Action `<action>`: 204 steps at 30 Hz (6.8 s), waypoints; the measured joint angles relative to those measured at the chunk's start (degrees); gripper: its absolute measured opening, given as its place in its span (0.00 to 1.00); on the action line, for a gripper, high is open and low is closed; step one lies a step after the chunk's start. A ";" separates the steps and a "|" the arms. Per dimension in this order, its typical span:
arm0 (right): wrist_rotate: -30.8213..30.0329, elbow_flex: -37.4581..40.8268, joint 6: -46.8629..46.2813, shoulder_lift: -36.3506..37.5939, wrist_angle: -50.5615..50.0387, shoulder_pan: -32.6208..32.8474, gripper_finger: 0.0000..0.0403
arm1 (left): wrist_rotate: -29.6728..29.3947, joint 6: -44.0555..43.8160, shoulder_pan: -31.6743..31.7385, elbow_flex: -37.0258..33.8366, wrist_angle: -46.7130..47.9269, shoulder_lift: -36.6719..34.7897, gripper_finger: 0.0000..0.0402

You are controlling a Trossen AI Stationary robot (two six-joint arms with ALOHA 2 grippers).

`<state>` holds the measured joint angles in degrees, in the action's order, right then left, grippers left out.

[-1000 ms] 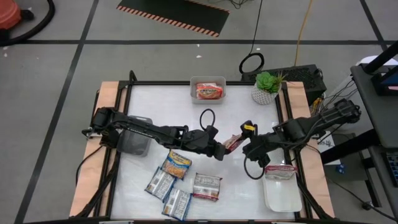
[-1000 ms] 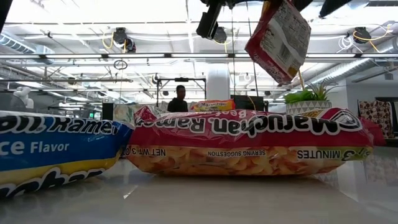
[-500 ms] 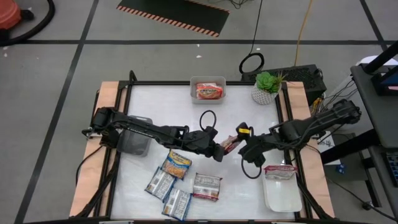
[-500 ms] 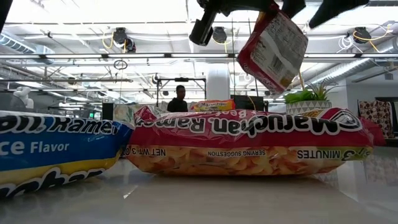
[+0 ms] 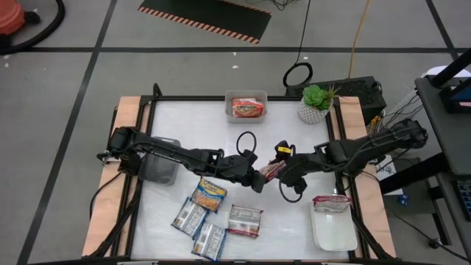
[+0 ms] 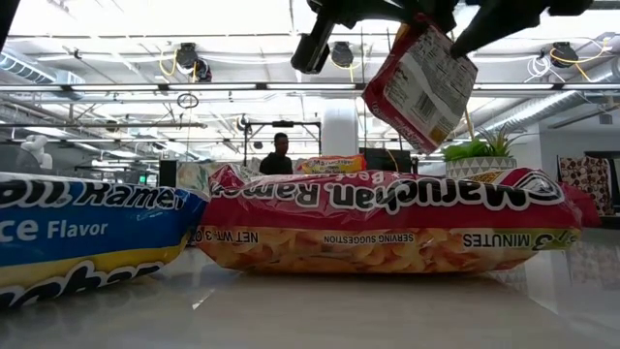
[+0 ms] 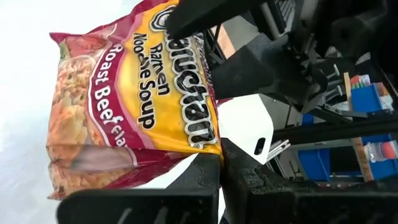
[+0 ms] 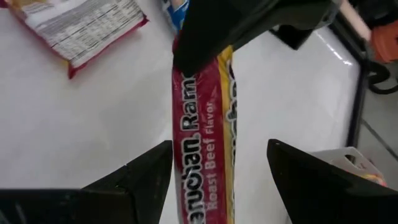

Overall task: Sort Maruchan noodles
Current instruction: Put the top red noodle pack into the white bin

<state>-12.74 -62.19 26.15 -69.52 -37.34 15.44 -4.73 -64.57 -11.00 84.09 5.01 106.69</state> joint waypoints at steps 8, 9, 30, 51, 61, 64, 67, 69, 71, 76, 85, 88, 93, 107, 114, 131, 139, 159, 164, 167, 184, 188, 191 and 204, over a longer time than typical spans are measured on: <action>3.79 0.42 0.81 -3.97 -0.17 -2.56 0.63 | -0.02 0.63 0.02 0.00 -0.07 0.00 0.01; 3.79 0.42 1.05 -4.38 -0.15 -2.68 0.63 | -0.01 0.62 0.01 0.00 -0.07 0.00 0.01; 4.06 0.44 1.43 -5.09 1.64 -2.69 0.34 | -0.51 1.06 -1.23 0.00 -0.03 0.00 0.01; 3.30 0.37 -10.47 -2.95 -1.76 0.88 0.28 | -7.56 4.16 -2.84 0.07 -5.72 -0.04 0.54; 8.02 -5.21 -24.55 -2.97 -11.51 3.89 0.28 | -10.93 7.16 -1.94 0.07 -9.36 -0.03 0.62; 10.53 -6.03 -28.54 -2.97 -12.67 4.72 0.29 | -11.21 7.96 -1.20 0.07 -9.52 -0.04 0.62; 11.76 -6.56 -32.64 -2.97 -12.93 5.69 0.29 | -10.79 8.56 -0.69 0.07 -9.56 -0.03 0.62; 12.73 -6.79 -35.45 -2.97 -13.42 6.45 0.29 | -10.67 8.85 -0.26 0.07 -9.57 -0.02 0.62; 14.28 -6.95 -38.14 -2.97 -14.40 7.16 0.28 | -10.64 8.93 0.21 0.07 -9.56 -0.02 0.62; 17.72 -7.52 -45.25 -2.97 -18.52 8.76 0.28 | -9.82 9.41 0.78 0.07 -9.57 -0.02 0.62; 23.89 -7.52 -60.62 -2.11 -26.82 10.30 0.28 | -7.20 9.92 0.87 0.07 -8.35 -0.02 0.62; 25.01 -7.52 -65.00 -1.23 -27.26 11.14 0.29 | -6.99 9.94 0.87 0.02 -6.82 -0.02 0.62; 25.28 -7.50 -71.76 0.85 -27.00 13.28 0.28 | -4.54 10.65 1.00 0.02 -4.99 -0.02 0.62; 23.25 -6.30 -80.01 5.05 -25.39 18.96 0.29 | -2.67 10.66 2.03 0.00 -3.10 -0.02 0.62; 23.48 -3.23 -80.91 5.03 -25.03 21.74 0.29 | -2.62 10.07 2.03 0.00 -3.05 -0.02 0.62; 23.47 2.16 -84.18 5.92 -24.94 30.13 0.29 | -0.11 8.96 3.41 0.00 1.23 0.02 0.62; 23.42 2.21 -83.76 5.97 -26.58 34.19 0.29 | -0.02 8.52 3.41 0.00 1.40 0.04 0.62; 17.17 2.65 -84.39 5.99 -29.22 39.54 0.29 | -0.02 7.88 3.21 0.00 1.43 0.04 0.62; 17.44 5.87 -87.25 5.99 -27.50 40.07 0.29 | -0.04 7.86 3.21 0.00 1.43 0.04 0.62; 19.24 8.60 -88.79 5.99 -24.11 40.24 0.29 | -0.01 7.82 3.21 0.00 1.43 0.04 0.62; 18.48 15.46 -91.04 5.99 -20.50 40.24 0.30 | 0.73 6.48 3.21 0.00 1.44 0.04 0.62; 17.04 15.61 -90.16 5.99 -20.66 40.24 0.34 | 0.74 5.84 3.21 0.00 1.45 0.04 0.62; 16.15 15.61 -90.14 5.99 -20.85 40.24 0.39 | 0.76 5.55 3.21 0.00 1.45 0.04 0.62; 15.79 12.28 -91.92 11.22 -22.04 40.24 0.54 | 3.91 3.85 3.21 0.00 0.38 0.04 0.62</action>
<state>3.05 -49.91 -65.78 -58.30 -59.38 55.68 -0.82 -60.72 -7.79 84.09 5.39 106.74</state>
